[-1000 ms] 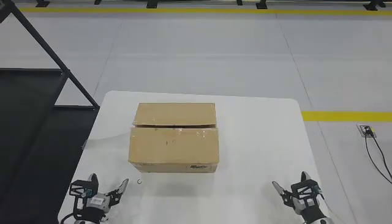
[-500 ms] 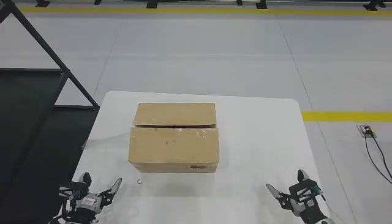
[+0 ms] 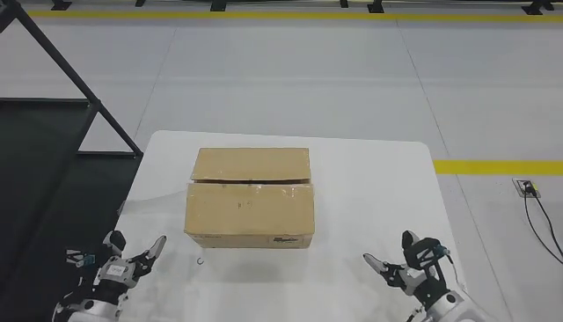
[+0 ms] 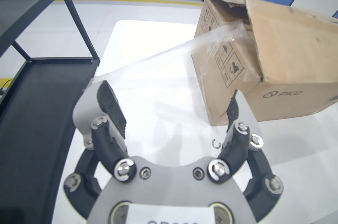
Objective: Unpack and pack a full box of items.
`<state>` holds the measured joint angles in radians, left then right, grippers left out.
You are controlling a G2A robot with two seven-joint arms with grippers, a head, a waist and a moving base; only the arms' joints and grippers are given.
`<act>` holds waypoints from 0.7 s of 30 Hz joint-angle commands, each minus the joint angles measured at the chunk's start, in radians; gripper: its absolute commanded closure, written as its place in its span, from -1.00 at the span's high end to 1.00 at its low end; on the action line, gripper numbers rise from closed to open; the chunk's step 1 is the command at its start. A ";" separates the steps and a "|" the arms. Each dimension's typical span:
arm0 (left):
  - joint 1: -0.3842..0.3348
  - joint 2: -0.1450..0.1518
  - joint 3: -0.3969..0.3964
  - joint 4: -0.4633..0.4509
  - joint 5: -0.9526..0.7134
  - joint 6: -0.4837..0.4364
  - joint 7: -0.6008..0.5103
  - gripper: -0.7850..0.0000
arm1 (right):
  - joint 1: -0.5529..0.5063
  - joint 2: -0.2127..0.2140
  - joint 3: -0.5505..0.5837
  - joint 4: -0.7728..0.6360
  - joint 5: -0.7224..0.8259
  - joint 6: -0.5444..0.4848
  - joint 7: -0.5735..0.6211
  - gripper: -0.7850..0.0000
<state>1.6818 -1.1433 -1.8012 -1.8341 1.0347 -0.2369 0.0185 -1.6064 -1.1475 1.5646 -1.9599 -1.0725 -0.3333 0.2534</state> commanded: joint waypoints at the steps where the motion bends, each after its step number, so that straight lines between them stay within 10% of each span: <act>1: -0.008 0.002 -0.017 -0.003 -0.014 -0.012 -0.011 1.00 | 0.026 0.002 0.003 0.004 0.094 -0.055 0.048 1.00; 9: -0.039 0.001 -0.036 -0.006 -0.066 0.009 -0.038 1.00 | 0.162 0.017 0.032 0.054 0.442 -0.107 0.375 1.00; 21: -0.045 0.000 -0.025 0.018 -0.082 -0.002 -0.061 1.00 | 0.163 0.017 0.029 0.054 0.453 -0.112 0.372 1.00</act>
<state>1.6418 -1.1427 -1.8319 -1.8275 0.9701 -0.2321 -0.0311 -1.4417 -1.1295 1.5973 -1.9072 -0.6312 -0.4412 0.6375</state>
